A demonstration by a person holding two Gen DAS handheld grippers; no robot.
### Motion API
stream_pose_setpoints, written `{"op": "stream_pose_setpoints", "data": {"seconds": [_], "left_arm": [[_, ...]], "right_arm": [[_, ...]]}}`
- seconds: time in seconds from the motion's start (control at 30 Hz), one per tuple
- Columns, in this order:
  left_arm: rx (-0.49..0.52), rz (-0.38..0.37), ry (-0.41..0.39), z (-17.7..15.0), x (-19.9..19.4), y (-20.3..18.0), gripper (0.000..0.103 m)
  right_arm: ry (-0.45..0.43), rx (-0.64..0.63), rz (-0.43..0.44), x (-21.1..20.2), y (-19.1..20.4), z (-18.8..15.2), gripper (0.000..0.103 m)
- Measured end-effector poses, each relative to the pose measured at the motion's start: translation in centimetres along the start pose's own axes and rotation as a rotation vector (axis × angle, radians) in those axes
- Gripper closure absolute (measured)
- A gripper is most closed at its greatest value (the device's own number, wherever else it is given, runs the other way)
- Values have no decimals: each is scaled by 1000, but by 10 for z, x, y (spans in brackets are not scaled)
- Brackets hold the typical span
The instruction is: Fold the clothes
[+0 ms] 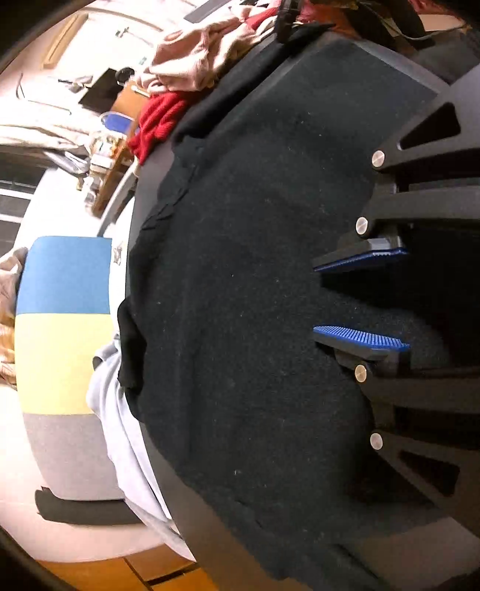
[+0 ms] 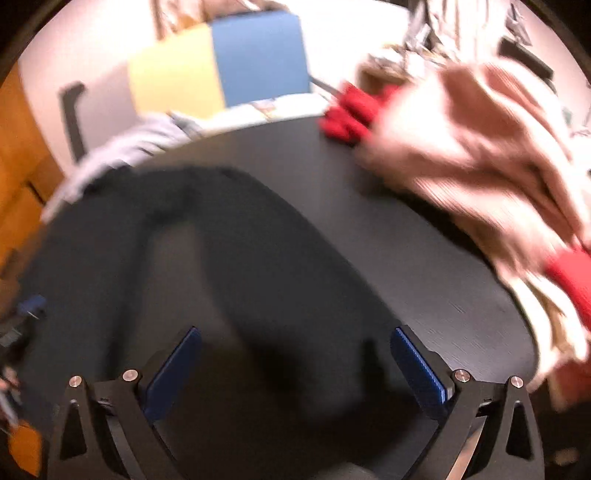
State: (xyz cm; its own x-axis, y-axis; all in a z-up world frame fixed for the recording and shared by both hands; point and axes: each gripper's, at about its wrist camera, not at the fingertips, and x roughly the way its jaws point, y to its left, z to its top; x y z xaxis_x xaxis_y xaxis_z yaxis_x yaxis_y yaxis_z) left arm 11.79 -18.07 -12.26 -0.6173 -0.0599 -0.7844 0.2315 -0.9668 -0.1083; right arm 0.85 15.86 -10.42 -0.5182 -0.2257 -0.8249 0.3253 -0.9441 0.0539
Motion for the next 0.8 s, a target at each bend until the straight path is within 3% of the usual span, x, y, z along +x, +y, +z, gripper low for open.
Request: {"op": "stream_pose_setpoints", "data": {"seconds": [0.07,0.1,0.17,0.2,0.27,0.3,0.43,0.47,0.57,0.6,0.67,0.73,0.8], "left_arm": [[12,-58,-16,7,-15,-5,71],[42,-89,-27,8,-23,-13,70],[145,-165,-35,5,-37,-42,66],[204,-199,-30,1,-41,-57,63],[315,-258,-8,-9,-44,-89,59],[367,-288,12,-15,-43,-104,58],[609,-309,62,-38,-37,-155,53],[661,-291,63,-41,-35,-164,53],[722,-274,72,-38,-22,-178,51],[731,-274,80,-35,-18,-180,53],[666,-314,126,-17,-12,-168,91],[518,-418,179,11,-4,-148,92],[370,-553,168,39,-9,-120,92]], "right_arm": [[7,-20,-53,4,-7,-7,6],[12,-36,-76,7,-8,-9,20],[-10,-29,-81,9,-14,-7,36],[-24,-27,-95,10,-16,-2,52],[-43,-24,-130,16,-24,11,74],[-48,-23,-153,20,-31,20,74],[-103,66,-215,23,-62,78,73],[-133,83,-166,16,-65,86,67],[-206,49,46,-12,-55,93,19],[-203,16,139,-20,-47,86,14],[-147,-49,298,-29,-26,66,14],[-56,-121,476,-31,-1,39,14],[17,-195,568,-27,27,13,13]]}}
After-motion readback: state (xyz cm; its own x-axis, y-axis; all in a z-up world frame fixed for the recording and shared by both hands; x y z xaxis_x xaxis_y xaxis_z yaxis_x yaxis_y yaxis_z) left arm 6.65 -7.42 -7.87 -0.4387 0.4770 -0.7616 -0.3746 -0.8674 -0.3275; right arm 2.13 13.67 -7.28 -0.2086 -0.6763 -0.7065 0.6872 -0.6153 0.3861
